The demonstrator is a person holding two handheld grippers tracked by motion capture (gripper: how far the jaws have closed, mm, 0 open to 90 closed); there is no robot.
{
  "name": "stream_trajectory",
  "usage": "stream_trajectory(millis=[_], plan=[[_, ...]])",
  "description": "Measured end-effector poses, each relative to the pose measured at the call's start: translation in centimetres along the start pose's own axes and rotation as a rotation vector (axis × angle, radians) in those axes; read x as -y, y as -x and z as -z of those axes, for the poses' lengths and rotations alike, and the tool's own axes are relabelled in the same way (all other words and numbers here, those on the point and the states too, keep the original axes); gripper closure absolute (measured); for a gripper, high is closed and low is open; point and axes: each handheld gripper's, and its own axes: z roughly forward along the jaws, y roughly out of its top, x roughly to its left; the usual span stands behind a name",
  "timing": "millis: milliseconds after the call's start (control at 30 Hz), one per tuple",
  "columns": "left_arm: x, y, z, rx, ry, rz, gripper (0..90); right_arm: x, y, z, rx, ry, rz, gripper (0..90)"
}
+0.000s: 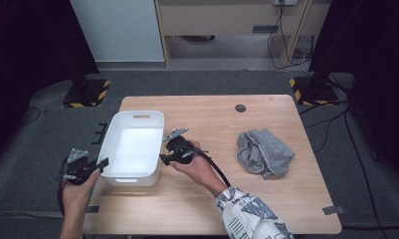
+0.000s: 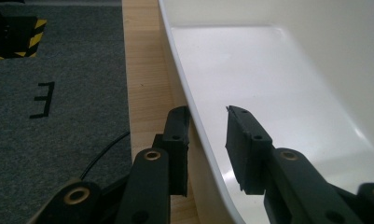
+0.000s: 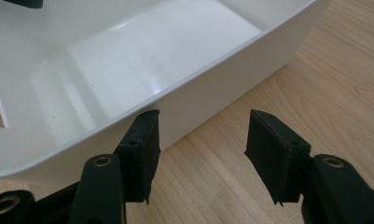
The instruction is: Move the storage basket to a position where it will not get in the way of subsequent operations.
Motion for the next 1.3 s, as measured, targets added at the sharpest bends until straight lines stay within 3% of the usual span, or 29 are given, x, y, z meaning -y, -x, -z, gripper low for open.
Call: stream_trajectory(millis=[367,567,1300], plan=[[0.2,-0.8,0.0,0.009,0.029,0.034,67.2,-0.2,-0.6,-0.5,-0.001,0.001,-0.004,42.0],[0.5,-0.8,1.1,0.017,0.042,0.052,67.1,-0.2,-0.7,-0.3,-0.004,0.009,0.012,41.4],[0.4,-0.9,1.3,-0.014,0.033,0.055,66.1,-0.9,-0.8,-1.2,0.012,-0.009,0.007,41.7]])
